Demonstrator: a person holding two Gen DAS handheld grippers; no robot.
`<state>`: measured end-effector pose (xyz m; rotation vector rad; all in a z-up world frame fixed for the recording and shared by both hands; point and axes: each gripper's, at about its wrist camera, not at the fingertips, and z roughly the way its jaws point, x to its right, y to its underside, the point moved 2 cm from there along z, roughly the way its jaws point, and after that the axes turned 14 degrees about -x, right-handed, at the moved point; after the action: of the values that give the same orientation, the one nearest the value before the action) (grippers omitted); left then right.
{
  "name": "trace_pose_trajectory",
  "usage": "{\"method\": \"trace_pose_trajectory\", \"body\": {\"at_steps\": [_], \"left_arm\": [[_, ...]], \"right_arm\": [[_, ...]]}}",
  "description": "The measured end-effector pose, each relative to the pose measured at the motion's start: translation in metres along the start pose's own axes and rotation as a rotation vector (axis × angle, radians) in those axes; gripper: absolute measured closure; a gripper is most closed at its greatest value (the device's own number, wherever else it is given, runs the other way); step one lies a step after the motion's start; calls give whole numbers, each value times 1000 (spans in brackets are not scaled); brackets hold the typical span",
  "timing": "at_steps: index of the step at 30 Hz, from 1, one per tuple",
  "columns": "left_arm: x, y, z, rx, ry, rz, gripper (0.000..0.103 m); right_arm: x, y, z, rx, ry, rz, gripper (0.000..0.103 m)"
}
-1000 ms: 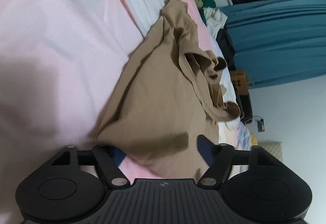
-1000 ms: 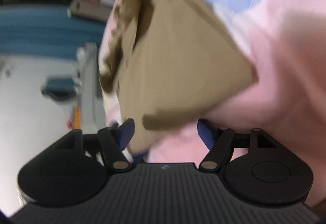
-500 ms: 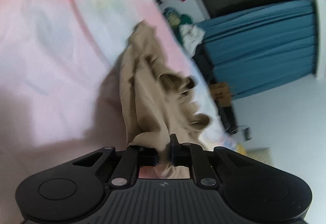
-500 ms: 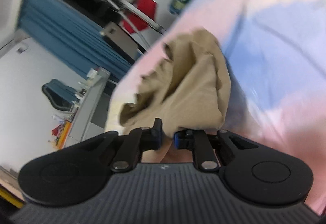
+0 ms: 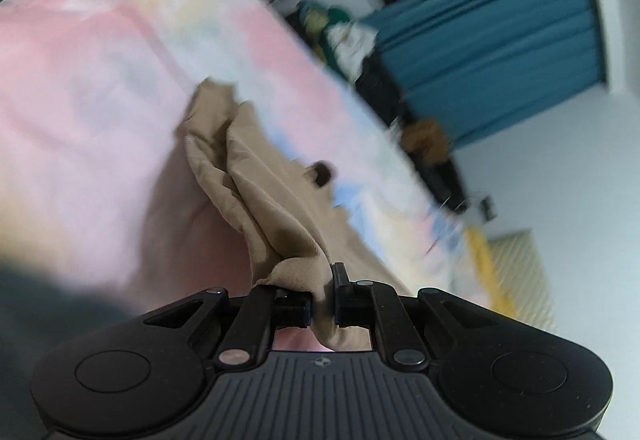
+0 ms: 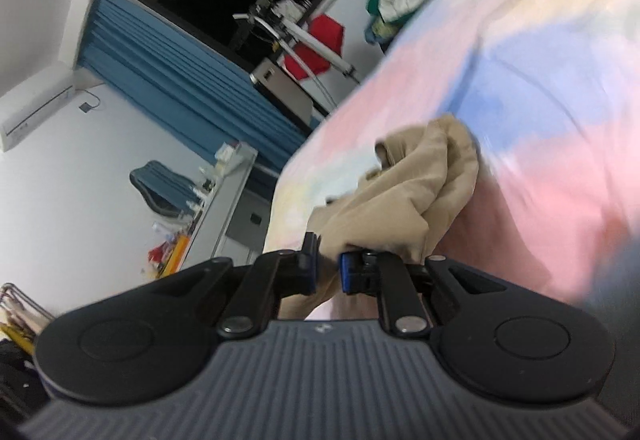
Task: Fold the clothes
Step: 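Flip the held shirt over with both grippers and lay it down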
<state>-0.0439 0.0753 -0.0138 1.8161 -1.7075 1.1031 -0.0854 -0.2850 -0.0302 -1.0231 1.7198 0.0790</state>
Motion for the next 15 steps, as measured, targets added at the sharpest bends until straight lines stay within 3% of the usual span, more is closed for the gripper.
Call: {"method": "trace_pose_trajectory", "body": {"at_steps": [5,8,15], "left_arm": [[-6,8,-3,-16,-5,-35,93],[-2,-11,-7,11,24,-100,93],[15,-102,14,78,65,-228,91]], "right_arm": [[6,36,-21,-13,8,35,89],[-9,19,-12,28,42,-23,89],[-10,-57,48,80,83,51,88]]}}
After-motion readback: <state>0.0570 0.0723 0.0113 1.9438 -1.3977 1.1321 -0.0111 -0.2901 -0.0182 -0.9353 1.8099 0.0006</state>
